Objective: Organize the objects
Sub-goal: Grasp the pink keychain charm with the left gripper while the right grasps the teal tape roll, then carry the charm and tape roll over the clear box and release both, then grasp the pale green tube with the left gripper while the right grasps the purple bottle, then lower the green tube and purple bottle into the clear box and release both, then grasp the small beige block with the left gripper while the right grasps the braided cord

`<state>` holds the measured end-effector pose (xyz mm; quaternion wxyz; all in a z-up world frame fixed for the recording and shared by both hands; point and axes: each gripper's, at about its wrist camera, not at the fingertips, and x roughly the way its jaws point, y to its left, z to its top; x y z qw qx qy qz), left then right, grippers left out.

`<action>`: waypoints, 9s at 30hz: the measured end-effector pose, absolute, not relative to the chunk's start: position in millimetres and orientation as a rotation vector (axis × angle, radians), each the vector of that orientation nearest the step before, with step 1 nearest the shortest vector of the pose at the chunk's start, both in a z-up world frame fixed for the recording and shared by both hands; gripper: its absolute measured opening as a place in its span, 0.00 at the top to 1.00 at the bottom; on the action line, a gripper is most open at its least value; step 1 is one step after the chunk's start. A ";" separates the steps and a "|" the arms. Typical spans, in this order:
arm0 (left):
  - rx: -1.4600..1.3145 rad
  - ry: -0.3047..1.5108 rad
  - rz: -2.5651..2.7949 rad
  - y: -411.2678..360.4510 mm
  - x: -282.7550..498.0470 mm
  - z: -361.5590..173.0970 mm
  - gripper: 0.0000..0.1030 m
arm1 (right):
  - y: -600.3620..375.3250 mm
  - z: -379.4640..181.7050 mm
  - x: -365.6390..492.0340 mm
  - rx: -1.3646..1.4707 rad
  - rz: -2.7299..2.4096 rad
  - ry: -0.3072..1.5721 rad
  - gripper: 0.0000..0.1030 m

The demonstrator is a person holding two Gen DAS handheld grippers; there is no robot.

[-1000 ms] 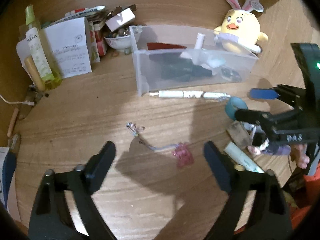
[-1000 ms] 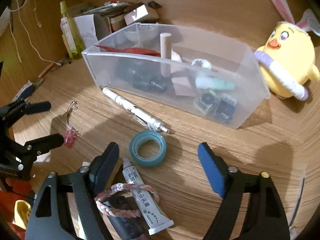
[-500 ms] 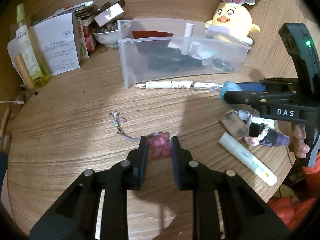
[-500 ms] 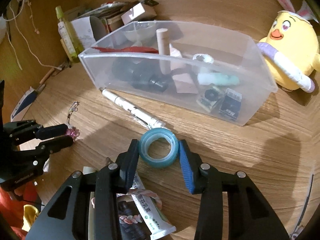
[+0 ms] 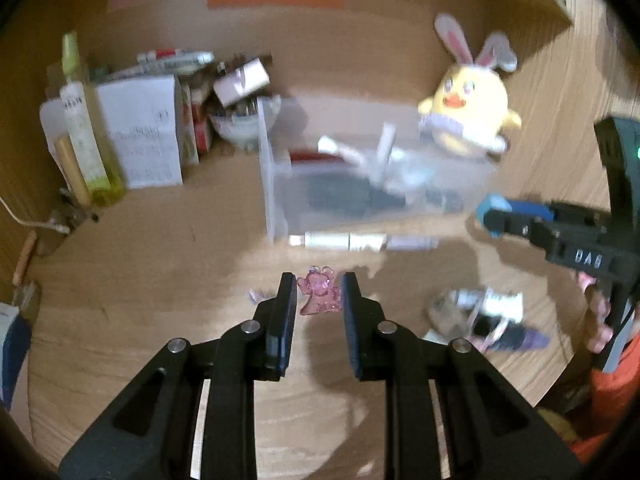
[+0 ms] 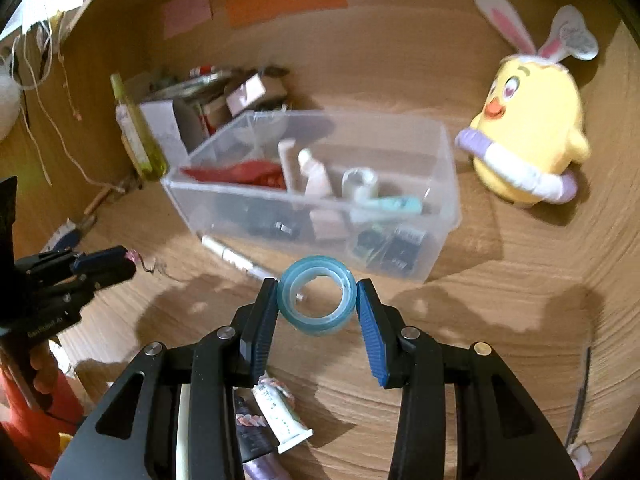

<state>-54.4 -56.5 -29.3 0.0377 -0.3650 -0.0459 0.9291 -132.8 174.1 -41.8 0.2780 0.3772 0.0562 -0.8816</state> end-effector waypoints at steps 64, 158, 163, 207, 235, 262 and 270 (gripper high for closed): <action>-1.072 -0.116 2.864 -26.3 -122.1 8.0 0.05 | 166.2 -5.9 -184.3 0.945 -2.469 0.229 0.28; -0.896 -0.264 2.900 -23.5 -98.6 43.3 0.86 | 190.4 23.1 -128.3 0.698 -2.535 0.151 0.77; -0.896 -0.234 2.956 -25.8 -130.4 52.0 0.86 | 171.1 28.5 -151.0 0.694 -2.553 0.184 0.77; -1.004 -0.202 2.877 -15.1 -150.3 26.9 0.15 | 149.5 -7.8 -175.4 0.861 -2.483 0.367 0.30; -1.215 -0.076 2.842 -16.3 -32.3 -53.0 0.12 | 152.1 -97.2 -59.6 1.028 -2.218 0.331 0.80; -1.356 0.039 2.677 35.9 -85.9 -85.4 0.74 | 222.7 -18.5 -85.4 0.833 -2.414 0.074 0.90; -1.304 -0.059 2.730 13.1 -78.9 -74.2 0.78 | 211.0 -14.9 -104.3 0.824 -2.408 0.069 0.90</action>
